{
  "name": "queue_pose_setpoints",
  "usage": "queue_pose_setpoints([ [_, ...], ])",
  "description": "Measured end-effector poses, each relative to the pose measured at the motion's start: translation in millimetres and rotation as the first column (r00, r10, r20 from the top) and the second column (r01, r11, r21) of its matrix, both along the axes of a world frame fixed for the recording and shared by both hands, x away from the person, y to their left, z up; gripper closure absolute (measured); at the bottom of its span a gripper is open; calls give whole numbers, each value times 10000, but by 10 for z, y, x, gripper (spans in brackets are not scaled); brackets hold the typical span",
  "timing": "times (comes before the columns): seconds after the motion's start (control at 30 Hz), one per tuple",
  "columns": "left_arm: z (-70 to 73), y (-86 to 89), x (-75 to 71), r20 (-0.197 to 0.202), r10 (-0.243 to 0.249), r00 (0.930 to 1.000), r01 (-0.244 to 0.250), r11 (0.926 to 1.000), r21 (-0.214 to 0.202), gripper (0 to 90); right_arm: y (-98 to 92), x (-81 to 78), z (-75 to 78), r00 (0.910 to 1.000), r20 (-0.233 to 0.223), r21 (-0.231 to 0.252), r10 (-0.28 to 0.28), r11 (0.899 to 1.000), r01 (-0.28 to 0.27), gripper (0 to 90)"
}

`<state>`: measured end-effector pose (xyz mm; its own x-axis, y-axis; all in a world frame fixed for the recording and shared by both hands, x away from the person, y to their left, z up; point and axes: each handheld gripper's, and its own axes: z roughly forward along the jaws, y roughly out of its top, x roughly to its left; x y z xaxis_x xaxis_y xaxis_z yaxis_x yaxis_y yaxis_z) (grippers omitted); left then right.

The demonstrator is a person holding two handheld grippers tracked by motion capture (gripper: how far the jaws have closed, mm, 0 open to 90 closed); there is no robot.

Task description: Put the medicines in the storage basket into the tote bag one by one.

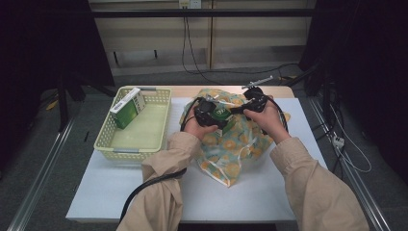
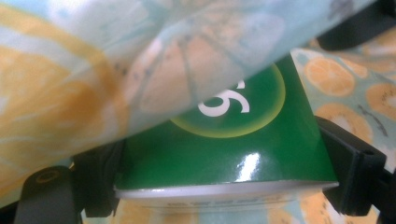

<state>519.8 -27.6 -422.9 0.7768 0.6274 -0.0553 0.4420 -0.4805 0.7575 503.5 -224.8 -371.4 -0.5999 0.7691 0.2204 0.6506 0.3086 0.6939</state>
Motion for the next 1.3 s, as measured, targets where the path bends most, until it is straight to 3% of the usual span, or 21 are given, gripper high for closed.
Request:
queue_pose_setpoints([
  [0.13,-3,-11,-18,10,14,10000,-14,10000,-1,141,4,5,-12,10000,12,25,-21,10000,21,900],
  [0.27,44,38,-82,-346,-291,9990,283,9994,-217,108,9,7,-20,10000,-4,-40,-7,10000,7,900],
  [0.33,85,69,-130,-324,-316,9990,314,9995,-66,96,14,14,-28,10000,-24,-18,-21,10000,21,900],
  [0.37,107,94,-148,-436,-498,9978,488,9985,-239,89,20,18,-38,10000,-26,-33,-41,10000,41,900],
  [0.5,206,182,-253,-473,-723,9963,722,9974,-34,74,49,25,-64,10000,-49,-93,-11,10000,10,900],
  [0.67,348,316,-413,-597,-1227,9907,1227,9924,-30,89,47,27,-60,10000,-22,-116,-52,9999,52,900],
  [0.7,371,338,-454,-609,-1149,9915,1149,9934,-39,89,45,27,-59,10000,-24,-104,-55,9999,54,900],
  [0.77,403,405,-500,-758,-1545,9851,1527,9879,-285,90,44,26,-60,10000,-33,-123,-68,9999,68,900],
  [0.8,427,441,-518,-695,-1592,9848,1584,9872,-171,93,44,26,-60,10000,-22,-140,-59,9999,59,900],
  [0.87,484,520,-546,-596,-1549,9861,1550,9879,-16,93,42,27,-62,10000,-38,-137,-59,9999,58,900],
  [1.0,630,757,-548,-461,-1292,9905,1283,9915,-235,94,41,23,-55,10000,-29,-142,-67,9999,66,900],
  [1.23,786,1239,-477,-271,-403,9988,393,9986,-366,91,34,20,-48,10000,-44,-130,-60,9999,60,900],
  [1.3,824,1349,-452,-180,-257,9995,253,9994,-230,91,33,23,-52,10000,-65,-119,-73,9999,72,900],
])
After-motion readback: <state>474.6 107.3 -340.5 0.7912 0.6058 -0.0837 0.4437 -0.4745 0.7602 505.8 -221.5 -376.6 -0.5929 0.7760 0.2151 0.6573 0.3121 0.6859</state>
